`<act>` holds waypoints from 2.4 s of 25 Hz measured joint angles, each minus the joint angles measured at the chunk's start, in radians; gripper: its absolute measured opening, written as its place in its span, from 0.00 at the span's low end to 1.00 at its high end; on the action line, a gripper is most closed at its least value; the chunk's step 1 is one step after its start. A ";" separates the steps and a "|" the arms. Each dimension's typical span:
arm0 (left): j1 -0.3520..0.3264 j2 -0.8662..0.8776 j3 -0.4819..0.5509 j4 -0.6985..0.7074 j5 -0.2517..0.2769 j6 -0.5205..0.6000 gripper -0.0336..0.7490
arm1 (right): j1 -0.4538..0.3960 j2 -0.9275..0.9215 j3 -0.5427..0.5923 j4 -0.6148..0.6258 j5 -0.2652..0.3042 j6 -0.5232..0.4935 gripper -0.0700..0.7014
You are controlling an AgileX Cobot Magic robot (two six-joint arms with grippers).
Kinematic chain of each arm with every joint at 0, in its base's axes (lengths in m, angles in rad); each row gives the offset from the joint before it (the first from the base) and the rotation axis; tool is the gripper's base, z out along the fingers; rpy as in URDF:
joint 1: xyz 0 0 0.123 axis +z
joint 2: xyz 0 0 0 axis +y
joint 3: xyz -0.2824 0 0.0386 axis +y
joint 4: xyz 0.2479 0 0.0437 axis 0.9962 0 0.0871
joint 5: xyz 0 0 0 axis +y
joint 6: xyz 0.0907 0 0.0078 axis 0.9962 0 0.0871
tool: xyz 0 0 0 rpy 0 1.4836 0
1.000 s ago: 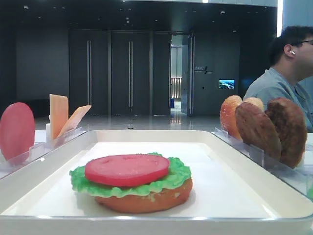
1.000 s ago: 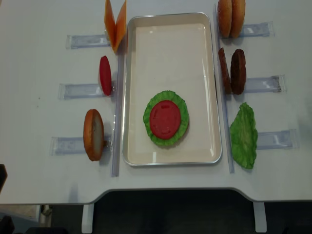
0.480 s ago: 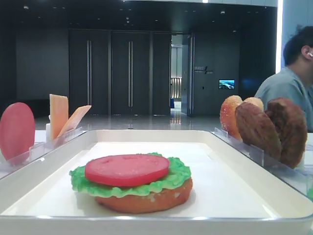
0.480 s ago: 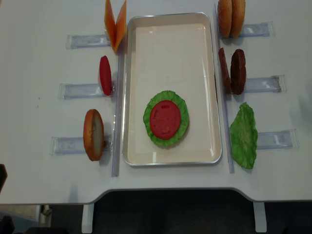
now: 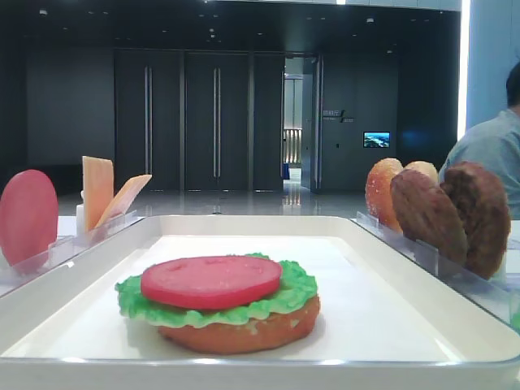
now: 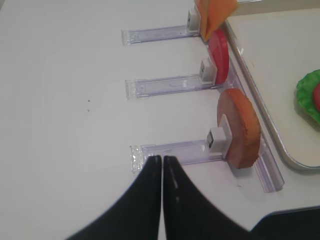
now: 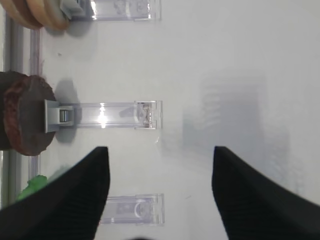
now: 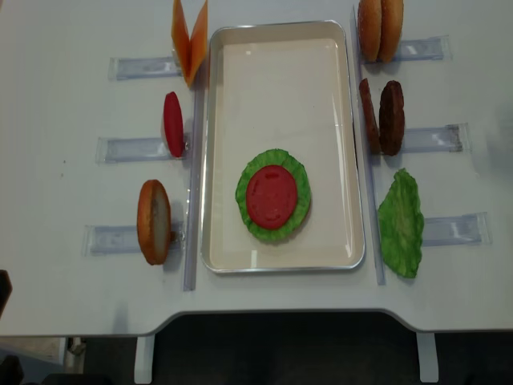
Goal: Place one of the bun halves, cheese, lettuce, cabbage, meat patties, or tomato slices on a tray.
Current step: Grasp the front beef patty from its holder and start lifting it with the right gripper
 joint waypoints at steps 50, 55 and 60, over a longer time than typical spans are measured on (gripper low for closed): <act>0.000 0.000 0.000 -0.005 0.000 0.000 0.04 | 0.615 0.120 -0.085 -0.215 0.084 0.623 0.65; 0.000 0.000 0.000 -0.006 0.000 0.000 0.04 | 0.667 0.199 -0.162 -0.262 0.088 0.656 0.65; 0.000 0.000 0.000 -0.008 0.000 0.000 0.04 | 0.668 0.250 -0.196 -0.263 0.089 0.688 0.65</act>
